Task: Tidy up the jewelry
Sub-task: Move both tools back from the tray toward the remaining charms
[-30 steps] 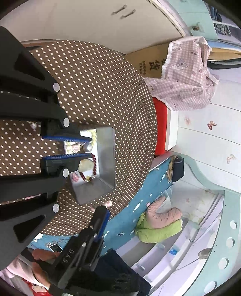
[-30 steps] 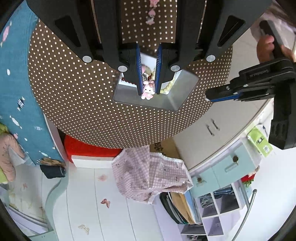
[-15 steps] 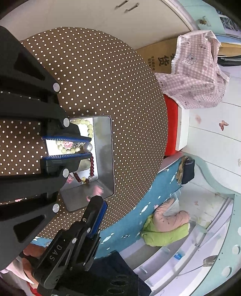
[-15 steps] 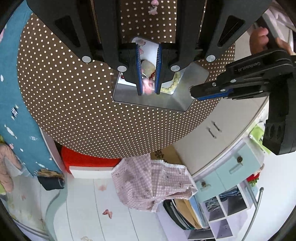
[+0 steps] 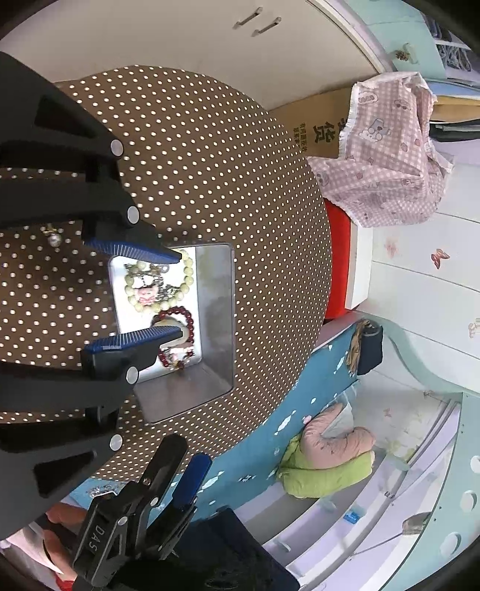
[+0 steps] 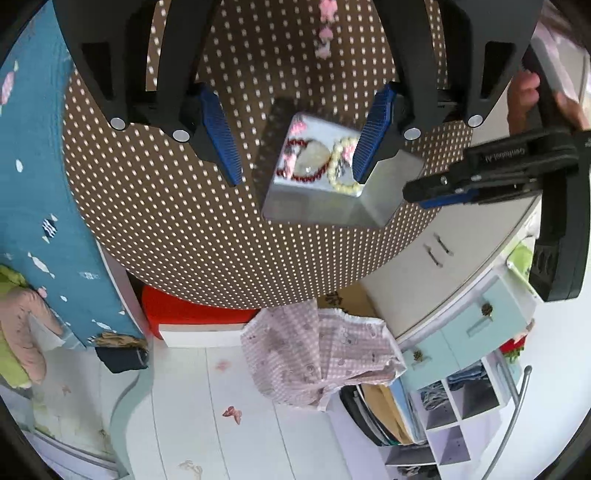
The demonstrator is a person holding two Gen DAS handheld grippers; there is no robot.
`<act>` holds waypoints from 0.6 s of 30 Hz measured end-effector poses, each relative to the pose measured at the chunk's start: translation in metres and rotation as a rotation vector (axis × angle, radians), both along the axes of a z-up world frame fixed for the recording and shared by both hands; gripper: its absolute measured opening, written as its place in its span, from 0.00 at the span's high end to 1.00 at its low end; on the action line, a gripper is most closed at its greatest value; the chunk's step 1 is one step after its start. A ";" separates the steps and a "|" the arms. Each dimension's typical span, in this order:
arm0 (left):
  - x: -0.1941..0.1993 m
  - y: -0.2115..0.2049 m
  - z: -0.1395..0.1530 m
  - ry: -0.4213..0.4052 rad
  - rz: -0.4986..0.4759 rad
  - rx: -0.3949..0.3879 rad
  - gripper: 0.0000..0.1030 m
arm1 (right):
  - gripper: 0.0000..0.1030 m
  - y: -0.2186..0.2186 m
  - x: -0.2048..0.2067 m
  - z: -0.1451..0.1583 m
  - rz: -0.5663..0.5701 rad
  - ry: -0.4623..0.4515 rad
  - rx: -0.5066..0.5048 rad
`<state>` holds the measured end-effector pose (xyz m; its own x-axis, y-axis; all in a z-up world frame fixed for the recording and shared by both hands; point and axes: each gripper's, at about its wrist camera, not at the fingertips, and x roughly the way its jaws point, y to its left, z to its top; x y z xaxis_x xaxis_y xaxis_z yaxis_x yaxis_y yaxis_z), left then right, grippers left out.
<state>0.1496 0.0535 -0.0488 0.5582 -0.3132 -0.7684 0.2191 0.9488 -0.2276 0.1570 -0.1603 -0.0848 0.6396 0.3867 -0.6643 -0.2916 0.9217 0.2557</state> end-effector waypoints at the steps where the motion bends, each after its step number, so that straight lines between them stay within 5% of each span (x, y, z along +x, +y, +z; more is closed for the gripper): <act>1: -0.005 0.000 0.000 -0.003 0.001 0.003 0.64 | 0.41 -0.001 -0.005 0.000 0.002 0.000 -0.005; 9: -0.032 0.004 -0.013 0.026 0.005 0.021 0.64 | 0.41 0.002 -0.042 -0.021 0.045 0.056 -0.021; 18: -0.056 0.011 -0.050 0.127 0.023 0.032 0.63 | 0.53 0.028 -0.058 -0.062 0.126 0.177 -0.101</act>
<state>0.0935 0.0646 -0.0989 0.4622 -0.2756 -0.8429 0.1685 0.9604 -0.2217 0.0988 -0.1328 -0.1472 0.4609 0.3816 -0.8012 -0.3644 0.9046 0.2212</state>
